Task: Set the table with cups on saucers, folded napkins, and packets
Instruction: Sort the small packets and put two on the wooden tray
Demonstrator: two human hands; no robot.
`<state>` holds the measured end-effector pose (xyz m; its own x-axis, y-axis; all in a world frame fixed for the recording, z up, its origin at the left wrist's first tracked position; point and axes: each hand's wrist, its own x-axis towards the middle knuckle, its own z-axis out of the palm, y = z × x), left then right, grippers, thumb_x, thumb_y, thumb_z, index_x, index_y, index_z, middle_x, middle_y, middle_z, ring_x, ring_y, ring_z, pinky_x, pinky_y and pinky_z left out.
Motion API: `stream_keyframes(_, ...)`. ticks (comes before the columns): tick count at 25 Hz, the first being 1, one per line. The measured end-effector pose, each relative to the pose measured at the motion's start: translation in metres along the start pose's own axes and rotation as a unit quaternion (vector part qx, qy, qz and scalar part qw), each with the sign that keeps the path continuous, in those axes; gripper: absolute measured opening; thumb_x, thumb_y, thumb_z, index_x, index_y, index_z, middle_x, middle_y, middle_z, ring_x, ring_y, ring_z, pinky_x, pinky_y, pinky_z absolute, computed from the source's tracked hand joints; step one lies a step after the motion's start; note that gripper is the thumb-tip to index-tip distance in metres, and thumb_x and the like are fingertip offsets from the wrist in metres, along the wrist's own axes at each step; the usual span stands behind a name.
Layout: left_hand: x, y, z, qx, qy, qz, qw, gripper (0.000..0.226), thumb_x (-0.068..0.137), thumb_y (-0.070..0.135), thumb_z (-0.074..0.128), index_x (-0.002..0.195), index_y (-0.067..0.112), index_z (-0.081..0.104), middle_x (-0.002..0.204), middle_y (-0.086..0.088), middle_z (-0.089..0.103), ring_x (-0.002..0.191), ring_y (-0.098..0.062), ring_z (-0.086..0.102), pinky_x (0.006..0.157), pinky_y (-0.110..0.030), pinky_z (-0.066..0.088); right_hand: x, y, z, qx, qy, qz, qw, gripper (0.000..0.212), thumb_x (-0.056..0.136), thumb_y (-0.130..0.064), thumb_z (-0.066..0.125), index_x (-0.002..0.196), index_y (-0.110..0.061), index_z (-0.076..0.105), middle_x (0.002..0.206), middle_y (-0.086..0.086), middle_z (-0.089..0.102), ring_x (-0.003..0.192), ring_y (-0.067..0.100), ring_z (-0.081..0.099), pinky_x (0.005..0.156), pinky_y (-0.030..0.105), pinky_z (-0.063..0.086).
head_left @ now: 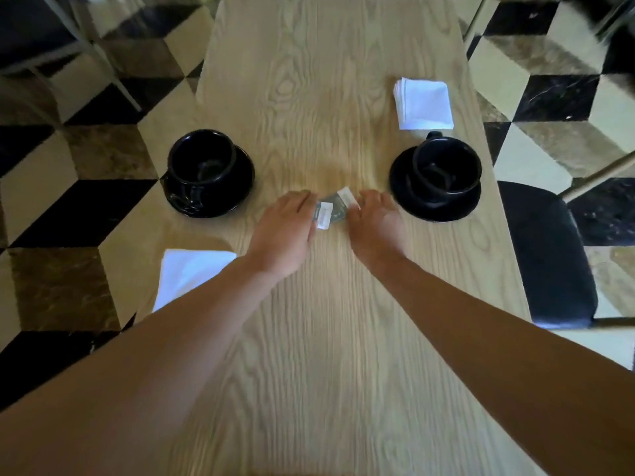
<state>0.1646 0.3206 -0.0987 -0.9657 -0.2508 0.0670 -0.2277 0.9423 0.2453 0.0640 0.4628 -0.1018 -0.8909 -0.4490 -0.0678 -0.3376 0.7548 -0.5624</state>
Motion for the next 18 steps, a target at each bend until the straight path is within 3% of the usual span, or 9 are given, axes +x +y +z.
stream_keyframes(2, 0.004, 0.001, 0.010, 0.030, -0.021, -0.015, 0.999, 0.051, 0.095, 0.013, 0.058, 0.145, 0.007, 0.047, 0.146, -0.010, 0.050, 0.134, -0.031, 0.047, 0.102, -0.047, 0.040, 0.004, 0.001, 0.009, -0.025, -0.012, 0.012, 1.000, 0.045, 0.099, -0.044, 0.052, 0.127, -0.011, 0.055, 0.127, 0.010, 0.051, 0.114, 0.029, 0.053, 0.093, 0.044, 0.050)
stream_keyframes(5, 0.006, -0.003, 0.013, 0.041, -0.014, -0.020, 0.999, 0.050, 0.092, 0.018, 0.062, 0.141, 0.013, 0.051, 0.132, -0.010, 0.054, 0.121, -0.033, 0.050, 0.094, -0.047, 0.042, 0.002, 0.001, 0.016, -0.001, 0.014, 0.016, 1.000, 0.053, 0.087, -0.054, 0.066, 0.123, -0.015, 0.057, 0.122, 0.005, 0.051, 0.109, 0.026, 0.054, 0.092, 0.043, 0.050)
stream_keyframes(7, 0.010, -0.005, 0.009, -0.012, -0.024, -0.071, 0.997, 0.047, 0.093, 0.024, 0.063, 0.138, 0.015, 0.053, 0.125, -0.013, 0.051, 0.118, -0.034, 0.047, 0.097, -0.045, 0.040, 0.001, -0.001, 0.015, 0.049, 0.027, 0.028, 0.998, 0.043, 0.084, -0.044, 0.074, 0.114, -0.018, 0.057, 0.115, 0.001, 0.053, 0.105, 0.024, 0.055, 0.093, 0.043, 0.050)
stream_keyframes(10, 0.014, -0.003, 0.000, -0.100, -0.060, -0.143, 0.983, 0.033, 0.092, 0.025, 0.068, 0.122, 0.015, 0.062, 0.117, -0.008, 0.047, 0.117, -0.029, 0.046, 0.099, -0.040, 0.039, -0.006, -0.004, 0.007, 0.133, 0.024, 0.037, 0.990, 0.024, 0.087, -0.024, 0.070, 0.102, -0.022, 0.051, 0.095, -0.007, 0.060, 0.092, 0.020, 0.060, 0.083, 0.041, 0.053)
stream_keyframes(14, -0.006, 0.013, -0.014, -0.177, -0.054, -0.154, 0.971, 0.003, 0.093, 0.017, 0.066, 0.094, 0.015, 0.066, 0.095, 0.003, 0.053, 0.092, -0.016, 0.050, 0.073, -0.023, 0.032, -0.028, -0.006, -0.010, 0.232, -0.010, 0.057, 0.971, 0.019, 0.091, -0.014, 0.063, 0.100, -0.029, 0.054, 0.087, -0.016, 0.065, 0.077, 0.004, 0.065, 0.055, 0.013, 0.049)
stream_keyframes(18, -0.046, 0.028, -0.035, -0.247, -0.052, -0.196, 0.947, 0.025, 0.093, 0.015, 0.062, 0.069, 0.009, 0.061, 0.063, 0.002, 0.052, 0.061, -0.010, 0.046, 0.053, -0.018, 0.030, -0.072, 0.000, -0.029, 0.262, -0.011, 0.114, 0.958, 0.017, 0.089, -0.017, 0.064, 0.098, -0.031, 0.062, 0.084, -0.015, 0.064, 0.074, 0.004, 0.063, 0.052, 0.009, 0.042)
